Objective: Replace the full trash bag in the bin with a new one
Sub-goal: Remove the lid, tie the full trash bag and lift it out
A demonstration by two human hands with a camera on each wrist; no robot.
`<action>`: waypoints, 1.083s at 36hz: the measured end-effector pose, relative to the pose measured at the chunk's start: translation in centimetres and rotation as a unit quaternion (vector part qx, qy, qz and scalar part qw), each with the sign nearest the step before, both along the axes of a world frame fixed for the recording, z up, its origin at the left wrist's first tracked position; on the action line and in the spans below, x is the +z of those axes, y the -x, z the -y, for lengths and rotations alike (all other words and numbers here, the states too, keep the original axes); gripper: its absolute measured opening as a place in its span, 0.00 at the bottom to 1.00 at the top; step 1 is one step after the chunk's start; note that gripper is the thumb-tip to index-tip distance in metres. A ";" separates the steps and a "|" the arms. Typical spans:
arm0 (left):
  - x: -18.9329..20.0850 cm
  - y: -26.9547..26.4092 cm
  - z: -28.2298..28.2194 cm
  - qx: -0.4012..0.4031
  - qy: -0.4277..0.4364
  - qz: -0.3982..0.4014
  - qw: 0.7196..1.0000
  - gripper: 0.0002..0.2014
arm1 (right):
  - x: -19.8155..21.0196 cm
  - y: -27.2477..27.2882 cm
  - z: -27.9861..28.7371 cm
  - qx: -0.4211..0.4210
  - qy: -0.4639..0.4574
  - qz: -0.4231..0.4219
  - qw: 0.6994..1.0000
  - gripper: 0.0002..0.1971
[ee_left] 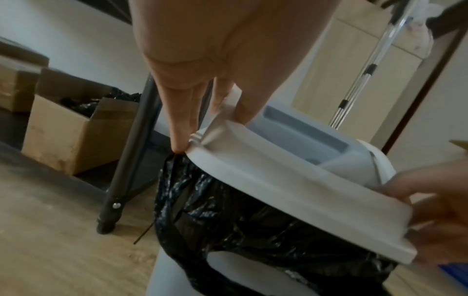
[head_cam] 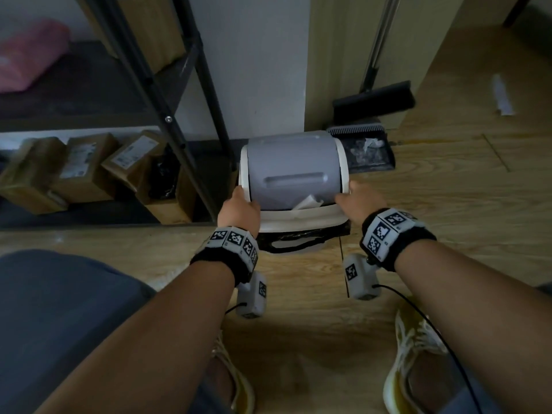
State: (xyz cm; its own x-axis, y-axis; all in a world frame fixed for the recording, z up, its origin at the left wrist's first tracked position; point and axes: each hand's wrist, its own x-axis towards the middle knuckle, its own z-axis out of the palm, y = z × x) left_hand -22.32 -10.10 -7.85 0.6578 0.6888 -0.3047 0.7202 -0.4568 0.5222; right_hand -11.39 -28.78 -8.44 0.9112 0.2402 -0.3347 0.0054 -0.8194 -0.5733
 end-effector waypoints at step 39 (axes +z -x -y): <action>3.3 0.1 -0.1 0.047 -0.040 0.200 0.978 0.24 | 2.3 0.7 -0.9 -0.030 -0.228 0.126 0.965 0.17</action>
